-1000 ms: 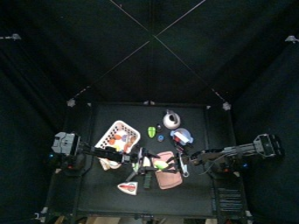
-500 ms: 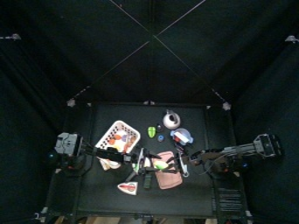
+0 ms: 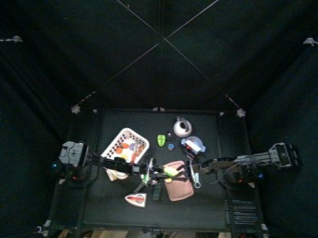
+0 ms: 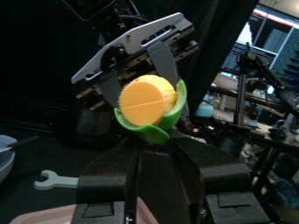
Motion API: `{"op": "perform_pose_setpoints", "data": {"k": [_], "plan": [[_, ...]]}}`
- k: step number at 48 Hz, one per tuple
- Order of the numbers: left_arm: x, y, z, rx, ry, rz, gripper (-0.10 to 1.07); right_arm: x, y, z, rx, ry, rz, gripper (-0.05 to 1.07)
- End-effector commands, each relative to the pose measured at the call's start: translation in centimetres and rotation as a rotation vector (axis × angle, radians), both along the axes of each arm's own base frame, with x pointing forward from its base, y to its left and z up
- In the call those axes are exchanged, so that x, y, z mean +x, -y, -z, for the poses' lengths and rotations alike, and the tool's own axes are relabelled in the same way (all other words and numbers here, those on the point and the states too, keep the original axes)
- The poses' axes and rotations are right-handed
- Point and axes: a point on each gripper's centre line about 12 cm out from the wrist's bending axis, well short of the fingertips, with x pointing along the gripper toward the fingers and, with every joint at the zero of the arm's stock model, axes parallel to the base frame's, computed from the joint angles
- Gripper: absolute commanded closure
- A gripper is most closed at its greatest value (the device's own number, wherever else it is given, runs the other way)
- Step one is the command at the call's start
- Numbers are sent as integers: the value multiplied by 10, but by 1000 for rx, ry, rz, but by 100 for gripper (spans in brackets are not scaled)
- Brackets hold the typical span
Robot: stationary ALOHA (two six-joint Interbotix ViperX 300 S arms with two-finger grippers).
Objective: Peel corn husk
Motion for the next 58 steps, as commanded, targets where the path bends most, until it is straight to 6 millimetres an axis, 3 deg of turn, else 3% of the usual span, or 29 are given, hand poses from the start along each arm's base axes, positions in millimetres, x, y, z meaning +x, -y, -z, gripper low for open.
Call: {"op": "perform_pose_setpoints", "data": {"k": [1,29,37,43,54,58], "plan": [[3,-4,-14,-6,47,-15,42,0,-3,-3,12,9,-9,45],[-7,-6,-7,-10,10,-22,43,-12,0,23,16,-141,70,45],[-9,-6,1,-9,-34,-23,43,-18,0,12,-52,-162,95,42],[-5,-12,9,-23,-127,-50,42,-18,4,7,-133,-218,145,32],[0,-18,17,-74,-289,-98,43,-11,1,2,-281,-276,176,0],[3,-17,18,-73,-314,-95,43,-8,-2,2,-300,-270,157,-3]]}}
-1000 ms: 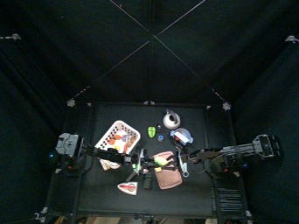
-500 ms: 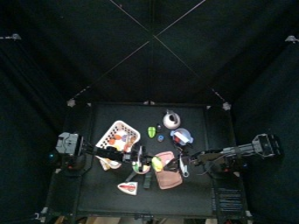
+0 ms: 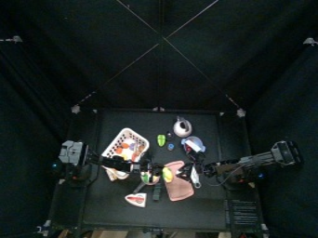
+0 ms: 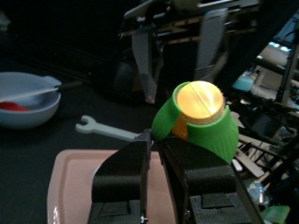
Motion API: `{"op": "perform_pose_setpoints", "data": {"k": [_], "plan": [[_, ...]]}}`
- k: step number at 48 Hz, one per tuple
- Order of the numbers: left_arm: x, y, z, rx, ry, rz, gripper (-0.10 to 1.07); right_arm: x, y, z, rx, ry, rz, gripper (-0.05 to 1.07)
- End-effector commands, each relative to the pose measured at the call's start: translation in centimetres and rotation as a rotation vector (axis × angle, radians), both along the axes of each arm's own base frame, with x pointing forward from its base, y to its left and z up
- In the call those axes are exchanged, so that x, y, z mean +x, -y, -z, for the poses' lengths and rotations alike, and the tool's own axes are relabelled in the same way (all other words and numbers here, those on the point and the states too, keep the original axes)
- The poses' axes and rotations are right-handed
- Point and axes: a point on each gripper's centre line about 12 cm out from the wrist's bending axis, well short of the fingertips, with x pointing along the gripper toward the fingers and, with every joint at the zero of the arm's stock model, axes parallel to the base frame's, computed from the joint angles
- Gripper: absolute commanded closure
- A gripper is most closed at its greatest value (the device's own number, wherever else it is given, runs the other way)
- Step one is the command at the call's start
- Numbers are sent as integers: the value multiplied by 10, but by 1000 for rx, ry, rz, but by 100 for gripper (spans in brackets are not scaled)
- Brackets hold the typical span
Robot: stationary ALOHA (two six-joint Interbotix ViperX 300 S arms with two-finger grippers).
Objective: Peel corn husk
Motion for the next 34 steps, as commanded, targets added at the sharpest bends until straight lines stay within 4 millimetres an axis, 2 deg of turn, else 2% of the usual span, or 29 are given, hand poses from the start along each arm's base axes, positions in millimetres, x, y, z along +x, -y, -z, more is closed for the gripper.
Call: {"op": "perform_pose_setpoints", "data": {"k": [1,15,22,34], "plan": [[6,0,-18,-7,24,-1,43,8,-4,-9,-15,30,-22,-3],[12,0,-14,-9,-8,1,42,31,-4,3,-27,2,-37,-2],[12,0,-14,-7,-9,1,43,39,-6,2,-14,15,-49,-2],[15,0,-11,-6,-12,2,43,48,6,6,-8,4,-9,-2]]}}
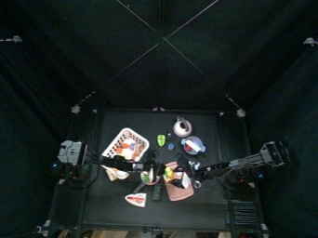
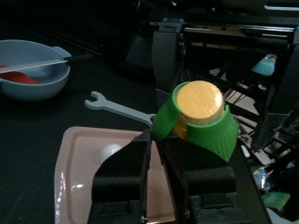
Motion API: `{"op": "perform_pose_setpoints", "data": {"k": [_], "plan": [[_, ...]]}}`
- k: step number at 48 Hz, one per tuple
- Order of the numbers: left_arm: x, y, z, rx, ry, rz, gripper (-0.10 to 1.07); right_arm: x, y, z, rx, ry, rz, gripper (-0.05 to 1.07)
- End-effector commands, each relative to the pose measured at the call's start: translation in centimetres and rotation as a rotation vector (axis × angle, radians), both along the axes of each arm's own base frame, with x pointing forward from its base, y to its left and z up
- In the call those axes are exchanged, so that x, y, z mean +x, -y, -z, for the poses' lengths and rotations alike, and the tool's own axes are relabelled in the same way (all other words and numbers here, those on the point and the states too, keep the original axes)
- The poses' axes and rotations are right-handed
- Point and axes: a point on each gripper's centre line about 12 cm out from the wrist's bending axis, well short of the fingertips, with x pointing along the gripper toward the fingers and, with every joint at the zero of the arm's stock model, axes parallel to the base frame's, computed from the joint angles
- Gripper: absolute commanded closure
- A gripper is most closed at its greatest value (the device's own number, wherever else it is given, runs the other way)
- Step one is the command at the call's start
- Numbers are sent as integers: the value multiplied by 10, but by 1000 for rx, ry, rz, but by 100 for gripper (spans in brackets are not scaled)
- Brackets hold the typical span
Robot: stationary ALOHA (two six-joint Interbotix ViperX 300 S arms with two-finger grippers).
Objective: Peel corn husk
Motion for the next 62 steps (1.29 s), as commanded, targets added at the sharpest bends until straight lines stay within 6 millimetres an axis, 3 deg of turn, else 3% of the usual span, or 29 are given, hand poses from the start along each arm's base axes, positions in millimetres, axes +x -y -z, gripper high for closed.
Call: {"op": "perform_pose_setpoints", "data": {"k": [1,36,53,62], "plan": [[6,0,-14,2,43,2,43,7,9,-11,13,34,27,-2],[6,1,-13,16,40,14,43,6,22,1,86,23,77,1],[5,1,-13,20,41,18,42,5,27,3,89,18,94,33],[2,-2,-13,20,36,10,43,1,27,5,98,13,99,43]]}}
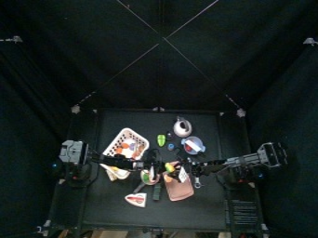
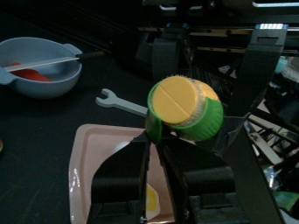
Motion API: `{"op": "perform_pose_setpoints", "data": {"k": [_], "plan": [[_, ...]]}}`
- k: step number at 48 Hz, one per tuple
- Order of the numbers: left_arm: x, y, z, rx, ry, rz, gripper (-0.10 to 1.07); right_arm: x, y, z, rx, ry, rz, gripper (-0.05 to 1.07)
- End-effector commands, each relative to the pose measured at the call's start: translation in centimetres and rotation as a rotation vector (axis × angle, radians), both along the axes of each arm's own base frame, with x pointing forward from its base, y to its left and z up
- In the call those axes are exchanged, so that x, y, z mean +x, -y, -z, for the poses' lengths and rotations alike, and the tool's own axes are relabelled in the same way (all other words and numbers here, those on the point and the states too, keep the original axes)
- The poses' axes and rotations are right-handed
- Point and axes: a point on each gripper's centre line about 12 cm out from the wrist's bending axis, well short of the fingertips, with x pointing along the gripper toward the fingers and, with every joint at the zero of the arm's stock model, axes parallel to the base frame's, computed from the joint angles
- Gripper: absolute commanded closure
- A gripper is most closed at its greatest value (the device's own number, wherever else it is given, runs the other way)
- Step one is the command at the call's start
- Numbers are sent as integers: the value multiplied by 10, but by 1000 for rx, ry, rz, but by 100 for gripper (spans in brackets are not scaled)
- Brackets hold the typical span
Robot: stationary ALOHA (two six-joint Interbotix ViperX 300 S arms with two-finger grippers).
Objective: Peel corn husk
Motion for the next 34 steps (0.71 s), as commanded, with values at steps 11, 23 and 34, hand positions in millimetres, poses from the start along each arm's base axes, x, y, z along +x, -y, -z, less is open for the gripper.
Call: {"op": "perform_pose_setpoints", "data": {"k": [11,23,34], "plan": [[-4,-9,-15,4,37,-17,43,-9,2,-11,24,37,12,45],[-7,-14,-12,11,27,-28,43,-12,-3,-10,39,35,5,45],[-11,-18,-12,26,22,-36,43,-13,-8,-10,41,33,-9,45]]}}
